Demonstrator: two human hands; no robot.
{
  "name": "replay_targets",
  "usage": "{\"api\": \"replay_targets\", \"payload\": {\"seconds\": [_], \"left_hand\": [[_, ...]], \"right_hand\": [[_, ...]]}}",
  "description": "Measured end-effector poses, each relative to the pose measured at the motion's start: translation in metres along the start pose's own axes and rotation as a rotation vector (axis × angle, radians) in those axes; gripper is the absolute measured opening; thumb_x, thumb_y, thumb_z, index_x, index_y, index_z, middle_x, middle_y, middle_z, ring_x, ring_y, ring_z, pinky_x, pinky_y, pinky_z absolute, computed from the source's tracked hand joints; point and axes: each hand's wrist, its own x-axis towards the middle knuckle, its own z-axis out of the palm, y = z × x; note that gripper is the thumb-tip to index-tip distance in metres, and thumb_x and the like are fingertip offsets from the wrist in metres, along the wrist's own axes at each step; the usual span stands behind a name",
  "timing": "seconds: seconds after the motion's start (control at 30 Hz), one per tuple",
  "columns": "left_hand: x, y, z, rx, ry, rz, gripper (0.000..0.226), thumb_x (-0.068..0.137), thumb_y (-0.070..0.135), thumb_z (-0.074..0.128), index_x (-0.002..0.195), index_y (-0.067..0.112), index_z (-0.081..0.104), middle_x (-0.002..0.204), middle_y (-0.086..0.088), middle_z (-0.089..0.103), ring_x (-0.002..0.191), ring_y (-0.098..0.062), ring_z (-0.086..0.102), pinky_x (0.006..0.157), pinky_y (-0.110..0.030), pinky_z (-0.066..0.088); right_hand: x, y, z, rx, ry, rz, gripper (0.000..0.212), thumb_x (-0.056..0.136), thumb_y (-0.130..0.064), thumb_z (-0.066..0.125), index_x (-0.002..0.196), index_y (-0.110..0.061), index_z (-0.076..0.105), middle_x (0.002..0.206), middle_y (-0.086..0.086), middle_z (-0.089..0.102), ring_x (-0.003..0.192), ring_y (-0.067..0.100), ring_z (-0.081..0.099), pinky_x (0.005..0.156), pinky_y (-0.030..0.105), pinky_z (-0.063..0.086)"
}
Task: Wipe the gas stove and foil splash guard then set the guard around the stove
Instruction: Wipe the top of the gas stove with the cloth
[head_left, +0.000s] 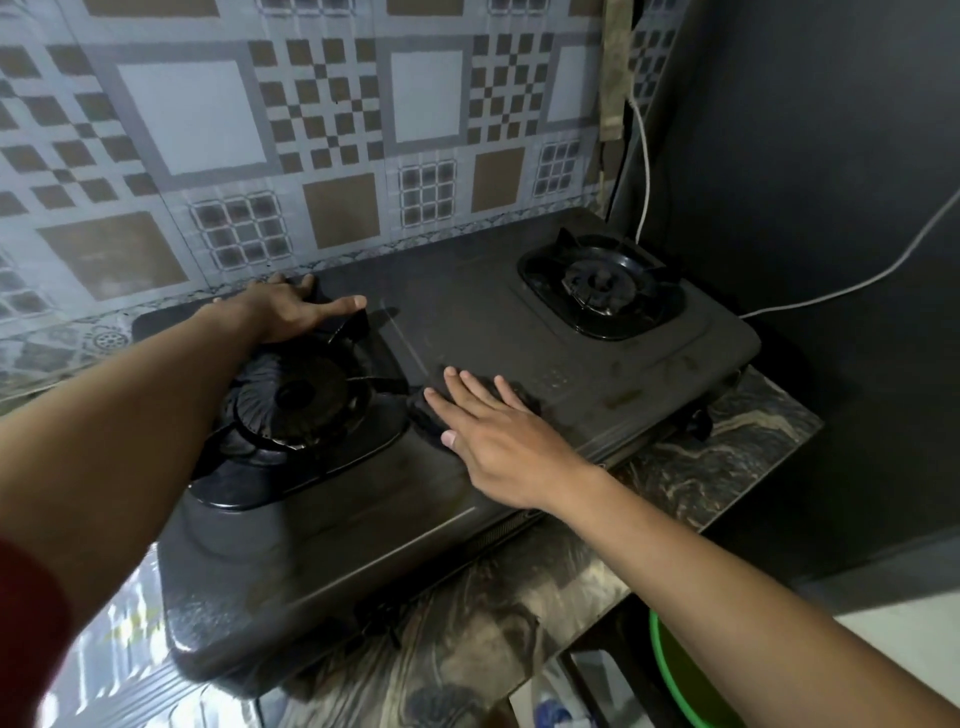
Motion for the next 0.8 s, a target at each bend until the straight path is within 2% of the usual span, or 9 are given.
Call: {"api": "replay_targets", "payload": {"seconds": [0.17,0.3,0.37,0.4,0.47,0.53,0.63,0.7,0.8], "left_hand": [[-0.001,-0.001,0.0,-0.083,0.01,-0.009,0.127,0.055,0.102,0.038,0.158,0.028,0.022,0.166,-0.009,0.01,0.151,-0.035,0.016,0.122,-0.049,0.011],[-0.002,0.004,0.0,-0.117,0.019,-0.014,0.121,0.059,0.097,0.044,0.157,0.028,0.025,0.166,-0.008,0.012,0.151,-0.035,0.017,0.121,-0.048,0.011],[-0.002,0.009,-0.002,-0.169,0.022,0.009,0.109,0.065,0.089,0.054,0.152,0.025,0.037,0.163,-0.008,0.025,0.147,-0.034,0.027,0.12,-0.045,0.016],[-0.004,0.013,-0.004,-0.184,0.018,0.033,0.095,0.07,0.08,0.06,0.146,0.024,0.047,0.157,-0.009,0.036,0.14,-0.033,0.037,0.117,-0.043,0.021],[-0.006,0.017,-0.01,-0.184,-0.003,0.077,0.074,0.067,0.075,0.062,0.123,0.027,0.062,0.138,-0.012,0.057,0.116,-0.031,0.053,0.107,-0.04,0.033],[-0.004,0.023,-0.014,-0.115,-0.019,0.085,0.08,0.065,0.085,0.055,0.123,0.029,0.063,0.127,-0.013,0.063,0.106,-0.03,0.056,0.105,-0.043,0.039],[0.001,0.045,-0.008,-0.004,0.045,0.074,0.069,0.087,0.074,0.047,0.143,0.034,0.049,0.147,-0.015,0.047,0.126,-0.036,0.048,0.112,-0.046,0.034],[0.0,0.069,-0.001,0.114,0.072,0.117,0.08,0.087,0.077,0.041,0.154,0.036,0.029,0.163,-0.01,0.023,0.147,-0.034,0.024,0.12,-0.051,0.019],[0.0,0.101,0.009,0.219,0.024,0.183,0.101,0.077,0.086,0.041,0.158,0.036,0.008,0.167,-0.006,-0.001,0.153,-0.03,-0.001,0.121,-0.058,0.002]], "right_hand": [[-0.015,0.01,-0.003,-0.018,-0.041,-0.056,0.055,0.108,-0.031,0.027,0.158,-0.023,0.005,0.165,0.0,-0.007,0.151,0.011,-0.011,0.122,0.035,-0.009],[-0.008,0.039,-0.009,-0.025,-0.03,0.025,0.057,0.108,-0.033,0.026,0.159,-0.021,0.003,0.165,0.004,-0.008,0.151,0.013,-0.01,0.121,0.035,-0.008],[-0.007,0.061,-0.015,-0.017,-0.022,0.101,0.057,0.108,-0.033,0.026,0.159,-0.02,0.004,0.166,0.006,-0.007,0.152,0.015,-0.008,0.122,0.037,-0.007],[-0.007,0.073,-0.02,-0.005,-0.022,0.137,0.057,0.108,-0.033,0.026,0.159,-0.019,0.003,0.166,0.007,-0.007,0.152,0.016,-0.008,0.122,0.038,-0.006],[-0.008,0.093,-0.026,0.01,-0.021,0.186,0.057,0.108,-0.033,0.026,0.159,-0.019,0.003,0.166,0.007,-0.008,0.152,0.016,-0.008,0.122,0.038,-0.006],[-0.006,0.107,-0.03,0.024,-0.027,0.2,0.057,0.108,-0.033,0.025,0.158,-0.019,0.002,0.165,0.008,-0.009,0.152,0.017,-0.009,0.122,0.038,-0.006],[0.005,0.115,-0.031,0.03,-0.012,0.184,0.057,0.108,-0.032,0.025,0.159,-0.017,0.003,0.165,0.012,-0.007,0.152,0.021,-0.008,0.123,0.041,-0.004],[0.015,0.117,-0.032,0.062,0.012,0.162,0.055,0.108,-0.03,0.029,0.158,-0.015,0.011,0.165,0.014,-0.002,0.153,0.023,-0.005,0.123,0.044,0.0],[0.03,0.121,-0.037,0.082,0.012,0.122,0.052,0.107,-0.028,0.032,0.156,-0.012,0.018,0.165,0.014,-0.001,0.152,0.024,-0.004,0.123,0.046,0.001]]}}
